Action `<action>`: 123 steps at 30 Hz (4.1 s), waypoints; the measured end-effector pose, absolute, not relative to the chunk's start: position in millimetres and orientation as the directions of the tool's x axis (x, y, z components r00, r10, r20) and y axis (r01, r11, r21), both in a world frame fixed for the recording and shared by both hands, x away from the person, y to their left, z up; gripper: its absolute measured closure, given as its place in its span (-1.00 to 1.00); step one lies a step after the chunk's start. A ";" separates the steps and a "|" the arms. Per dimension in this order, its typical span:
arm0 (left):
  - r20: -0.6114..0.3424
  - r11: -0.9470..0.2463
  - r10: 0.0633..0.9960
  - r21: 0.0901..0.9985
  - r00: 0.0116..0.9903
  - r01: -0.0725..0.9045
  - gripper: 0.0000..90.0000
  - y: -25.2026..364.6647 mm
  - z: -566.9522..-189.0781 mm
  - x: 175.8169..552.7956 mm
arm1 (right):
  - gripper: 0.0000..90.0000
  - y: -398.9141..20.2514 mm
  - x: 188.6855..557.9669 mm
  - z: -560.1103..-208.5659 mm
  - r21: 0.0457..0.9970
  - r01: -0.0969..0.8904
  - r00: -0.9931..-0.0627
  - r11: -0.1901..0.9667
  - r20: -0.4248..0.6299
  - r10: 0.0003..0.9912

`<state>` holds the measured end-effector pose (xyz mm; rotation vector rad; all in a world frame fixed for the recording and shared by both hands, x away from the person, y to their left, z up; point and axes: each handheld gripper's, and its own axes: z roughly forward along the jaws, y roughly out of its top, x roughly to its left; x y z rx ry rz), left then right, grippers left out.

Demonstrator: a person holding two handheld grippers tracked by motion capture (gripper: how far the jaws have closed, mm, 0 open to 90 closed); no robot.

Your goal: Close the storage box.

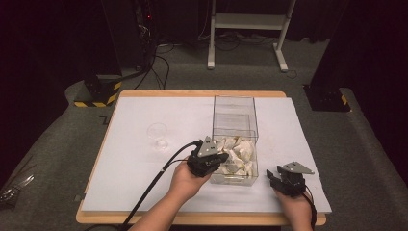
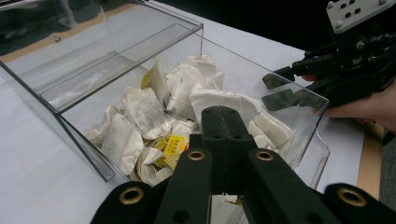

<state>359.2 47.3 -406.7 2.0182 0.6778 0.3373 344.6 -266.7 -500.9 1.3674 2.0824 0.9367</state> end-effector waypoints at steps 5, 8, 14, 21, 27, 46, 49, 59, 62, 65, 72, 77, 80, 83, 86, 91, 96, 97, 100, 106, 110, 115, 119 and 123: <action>-0.036 -0.364 0.599 0.877 0.800 0.313 1.00 53.6 -405.4 357.7 | 0.14 -266.7 344.6 -501.0 0.757 0.596 -0.390 0.269 -0.020 0.921; -0.041 -0.351 0.606 0.883 0.795 0.313 1.00 57.4 -405.9 358.4 | 0.14 -266.6 344.6 -501.0 0.756 0.596 -0.390 0.269 -0.019 0.921; -0.065 -0.314 0.611 0.895 0.789 0.317 1.00 65.6 -402.9 360.7 | 0.14 -266.7 344.7 -501.0 0.756 0.597 -0.390 0.269 -0.019 0.921; -0.093 -0.261 0.620 0.912 0.779 0.316 1.00 75.3 -395.2 361.6 | 0.14 -266.7 344.6 -501.0 0.756 0.597 -0.390 0.268 -0.019 0.921; -0.087 -0.235 0.630 0.926 0.772 0.296 1.00 84.4 -388.4 361.8 | 0.14 -266.5 344.6 -501.0 0.755 0.599 -0.389 0.267 -0.018 0.921; -0.061 -0.190 0.673 0.949 0.738 0.251 1.00 115.8 -366.7 359.2 | 0.14 -266.0 344.6 -501.2 0.754 0.600 -0.389 0.269 -0.019 0.921; -0.060 -0.187 0.679 0.950 0.732 0.251 1.00 121.2 -365.5 359.9 | 0.14 -266.0 344.5 -501.2 0.754 0.600 -0.388 0.269 -0.020 0.921; -0.050 -0.185 0.710 0.949 0.702 0.254 1.00 141.7 -362.1 364.5 | 0.14 -265.4 344.5 -501.3 0.751 0.601 -0.388 0.272 -0.024 0.921; -0.052 -0.178 0.723 0.950 0.689 0.258 1.00 149.0 -361.6 365.6 | 0.14 -265.2 344.4 -501.3 0.751 0.601 -0.389 0.274 -0.024 0.921; -0.055 -0.173 0.732 0.949 0.679 0.264 1.00 156.7 -361.9 367.2 | 0.14 -265.2 344.5 -501.3 0.750 0.602 -0.389 0.275 -0.025 0.921; -0.051 -0.173 0.758 0.946 0.651 0.275 1.00 176.4 -363.4 370.5 | 0.14 -265.4 344.8 -501.5 0.751 0.599 -0.393 0.279 -0.028 0.919; -0.053 -0.161 0.779 0.946 0.625 0.281 1.00 192.4 -363.6 371.0 | 0.15 -265.2 344.8 -501.5 0.750 0.599 -0.392 0.280 -0.030 0.919; -0.051 -0.158 0.789 0.946 0.612 0.283 1.00 202.0 -363.4 370.3 | 0.15 -265.2 344.8 -501.5 0.750 0.599 -0.392 0.280 -0.031 0.920; -0.053 -0.151 0.799 0.947 0.600 0.284 1.00 211.6 -362.9 369.0 | 0.15 -265.1 344.7 -501.5 0.750 0.599 -0.391 0.280 -0.031 0.920; -0.046 -0.154 0.808 0.946 0.587 0.286 1.00 219.0 -363.4 367.8 | 0.15 -264.9 344.7 -501.5 0.748 0.602 -0.390 0.279 -0.030 0.920; -0.048 -0.146 0.821 0.946 0.569 0.291 1.00 231.4 -366.1 366.6 | 0.15 -264.9 344.5 -501.5 0.749 0.601 -0.389 0.278 -0.030 0.921; -0.052 -0.138 0.834 0.944 0.550 0.299 1.00 242.9 -368.9 365.4 | 0.15 -265.1 344.7 -501.5 0.749 0.600 -0.390 0.280 -0.031 0.920; -0.054 -0.136 0.836 0.944 0.545 0.302 1.00 244.9 -369.4 365.3 | 0.15 -265.1 344.6 -501.5 0.749 0.600 -0.390 0.280 -0.031 0.920; -0.055 -0.132 0.843 0.944 0.536 0.304 1.00 250.6 -370.6 365.0 | 0.15 -264.9 344.4 -501.4 0.749 0.601 -0.388 0.278 -0.030 0.921; -0.060 -0.121 0.853 0.944 0.519 0.308 1.00 258.7 -372.1 364.0 | 0.15 -264.8 344.5 -501.4 0.749 0.602 -0.388 0.278 -0.030 0.921; -0.060 -0.118 0.859 0.943 0.508 0.311 1.00 262.7 -372.5 364.7 | 0.15 -264.8 344.4 -501.4 0.749 0.602 -0.389 0.278 -0.030 0.921; -0.058 -0.114 0.865 0.945 0.498 0.308 1.00 266.7 -370.2 368.3 | 0.15 -264.4 344.4 -501.5 0.748 0.602 -0.388 0.279 -0.032 0.921; -0.057 -0.110 0.869 0.946 0.492 0.304 1.00 267.4 -365.7 372.2 | 0.15 -264.1 344.4 -501.5 0.747 0.604 -0.386 0.279 -0.032 0.922; -0.063 -0.102 0.872 0.947 0.485 0.306 1.00 268.1 -364.3 377.5 | 0.15 -264.1 344.3 -501.5 0.747 0.603 -0.386 0.278 -0.032 0.922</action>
